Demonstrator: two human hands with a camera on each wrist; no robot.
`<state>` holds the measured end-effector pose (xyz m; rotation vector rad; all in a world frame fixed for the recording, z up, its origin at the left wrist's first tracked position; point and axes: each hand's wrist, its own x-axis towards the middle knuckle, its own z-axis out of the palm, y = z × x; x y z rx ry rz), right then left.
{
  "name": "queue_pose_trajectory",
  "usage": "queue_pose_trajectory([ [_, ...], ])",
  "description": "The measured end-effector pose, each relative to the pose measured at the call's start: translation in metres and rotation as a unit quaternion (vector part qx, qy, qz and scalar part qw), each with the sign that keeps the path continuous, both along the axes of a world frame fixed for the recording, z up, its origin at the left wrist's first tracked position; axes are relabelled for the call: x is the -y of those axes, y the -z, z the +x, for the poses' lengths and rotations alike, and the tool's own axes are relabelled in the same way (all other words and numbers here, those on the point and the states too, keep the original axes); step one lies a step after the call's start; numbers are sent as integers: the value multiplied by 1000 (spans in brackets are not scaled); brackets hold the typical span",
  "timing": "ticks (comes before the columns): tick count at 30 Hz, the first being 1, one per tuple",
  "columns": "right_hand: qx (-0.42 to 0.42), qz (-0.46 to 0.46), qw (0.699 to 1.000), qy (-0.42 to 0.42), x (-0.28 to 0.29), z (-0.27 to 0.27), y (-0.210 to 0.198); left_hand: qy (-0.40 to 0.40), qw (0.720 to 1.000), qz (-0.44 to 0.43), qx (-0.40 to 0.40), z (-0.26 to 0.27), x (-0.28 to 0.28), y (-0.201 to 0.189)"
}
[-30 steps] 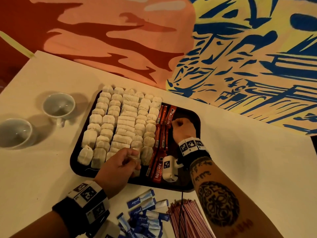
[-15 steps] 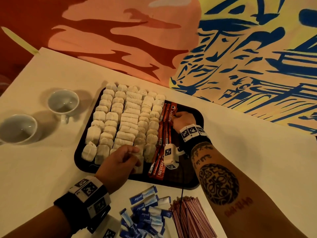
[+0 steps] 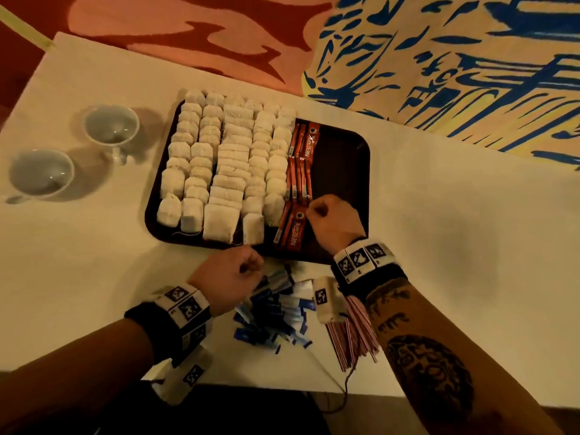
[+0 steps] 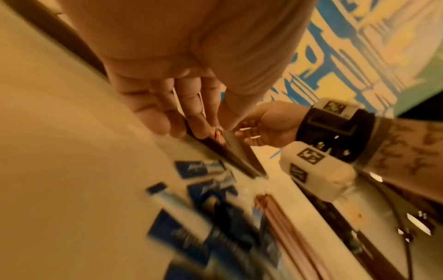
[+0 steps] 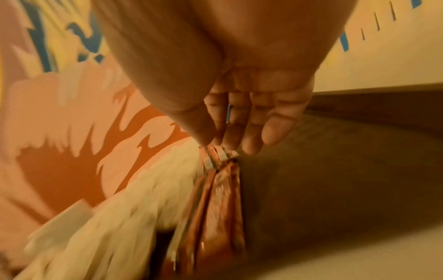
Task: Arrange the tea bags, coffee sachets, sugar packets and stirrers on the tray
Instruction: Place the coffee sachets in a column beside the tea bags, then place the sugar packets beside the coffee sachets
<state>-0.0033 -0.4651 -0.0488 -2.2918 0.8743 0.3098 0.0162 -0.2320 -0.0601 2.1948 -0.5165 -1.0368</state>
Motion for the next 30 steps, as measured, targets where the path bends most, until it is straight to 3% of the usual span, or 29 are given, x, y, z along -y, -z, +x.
queue_pose_trajectory([
  [6,-8,-23,998,-65,-26,-69,21,102,985,83,115,-26,6,22],
  [15,28,-27,998,-41,-25,-80,32,206,939,130,241,-33,27,23],
  [26,41,3,999,-20,-18,-78,36,248,903,215,278,-15,-4,14],
  [30,53,12,998,-8,-18,-79,36,220,922,206,245,-4,-18,5],
])
